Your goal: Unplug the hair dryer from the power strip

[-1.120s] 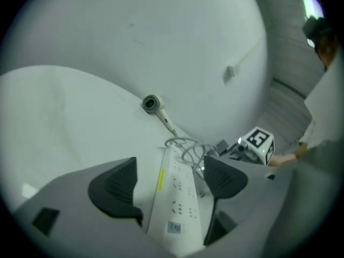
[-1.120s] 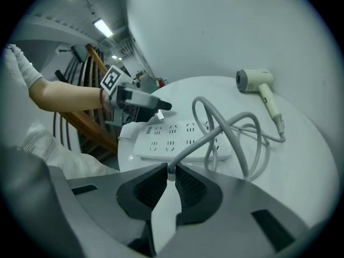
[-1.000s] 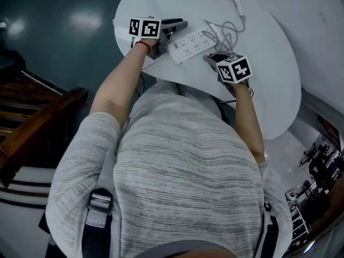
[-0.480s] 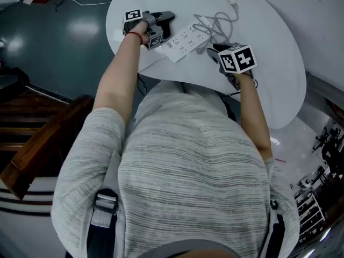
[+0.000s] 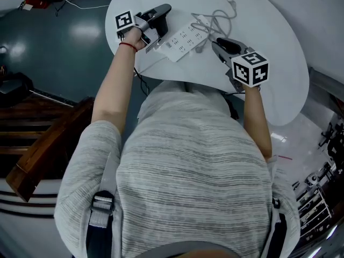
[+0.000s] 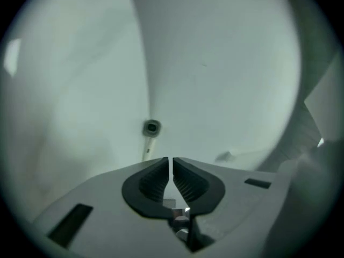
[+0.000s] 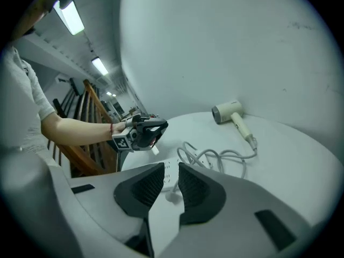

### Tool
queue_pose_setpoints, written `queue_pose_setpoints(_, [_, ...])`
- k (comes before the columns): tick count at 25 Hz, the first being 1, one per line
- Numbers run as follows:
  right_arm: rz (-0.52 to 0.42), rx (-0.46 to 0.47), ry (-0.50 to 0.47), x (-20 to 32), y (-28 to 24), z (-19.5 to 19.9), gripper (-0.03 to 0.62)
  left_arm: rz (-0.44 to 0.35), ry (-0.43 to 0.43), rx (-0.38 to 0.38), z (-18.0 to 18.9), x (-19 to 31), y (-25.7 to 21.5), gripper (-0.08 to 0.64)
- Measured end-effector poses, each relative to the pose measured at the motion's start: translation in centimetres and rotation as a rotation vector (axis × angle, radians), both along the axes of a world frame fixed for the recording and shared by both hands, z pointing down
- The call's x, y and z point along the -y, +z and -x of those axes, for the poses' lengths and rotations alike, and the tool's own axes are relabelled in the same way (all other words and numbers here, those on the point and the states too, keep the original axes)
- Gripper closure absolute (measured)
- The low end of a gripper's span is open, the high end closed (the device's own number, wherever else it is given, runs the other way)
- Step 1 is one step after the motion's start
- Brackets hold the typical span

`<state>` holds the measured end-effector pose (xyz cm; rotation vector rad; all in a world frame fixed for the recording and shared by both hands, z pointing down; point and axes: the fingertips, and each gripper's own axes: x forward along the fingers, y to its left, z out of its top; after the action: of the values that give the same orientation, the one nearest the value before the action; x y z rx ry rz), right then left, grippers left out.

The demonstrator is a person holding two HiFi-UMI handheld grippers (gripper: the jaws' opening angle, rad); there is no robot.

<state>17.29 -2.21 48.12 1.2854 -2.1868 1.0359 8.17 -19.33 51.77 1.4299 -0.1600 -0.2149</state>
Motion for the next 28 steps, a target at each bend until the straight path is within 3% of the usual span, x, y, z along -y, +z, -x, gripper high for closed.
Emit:
queue_pose_setpoints(2, [-0.071, 0.014, 0.003, 0.4, -1.0, 0.5, 0.504, -0.237, -0.011, -0.095, -0.5, -0.5, -5.4, 0.540])
queue_pose_setpoints(4, [-0.127, 0.022, 0.007, 0.7, -1.7, 1.1, 0.511, -0.430, -0.027, -0.140, -0.2, -1.9, -9.1, 0.540])
queue_pose_setpoints(8, [-0.230, 0.038, 0.017, 1.1, -3.1, 2.0, 0.526, -0.831, -0.019, -0.068, 0.2, -5.6, -12.4, 0.540])
queue_pose_setpoints(11, [-0.293, 0.036, 0.015, 1.3, -4.1, 2.0, 0.538, -1.031, -0.004, -0.011, -0.2, -8.5, -13.7, 0.540])
queue_pose_setpoints(18, [-0.343, 0.011, -0.010, 0.8, -4.7, 3.2, 0.561, -1.207, 0.088, 0.172, 1.2, -12.7, -12.9, 0.540])
queue_pose_setpoints(28, [-0.331, 0.007, -0.031, 0.2, -4.3, 3.9, 0.566, -1.233, 0.104, 0.261, 3.6, -13.6, -12.4, 0.540])
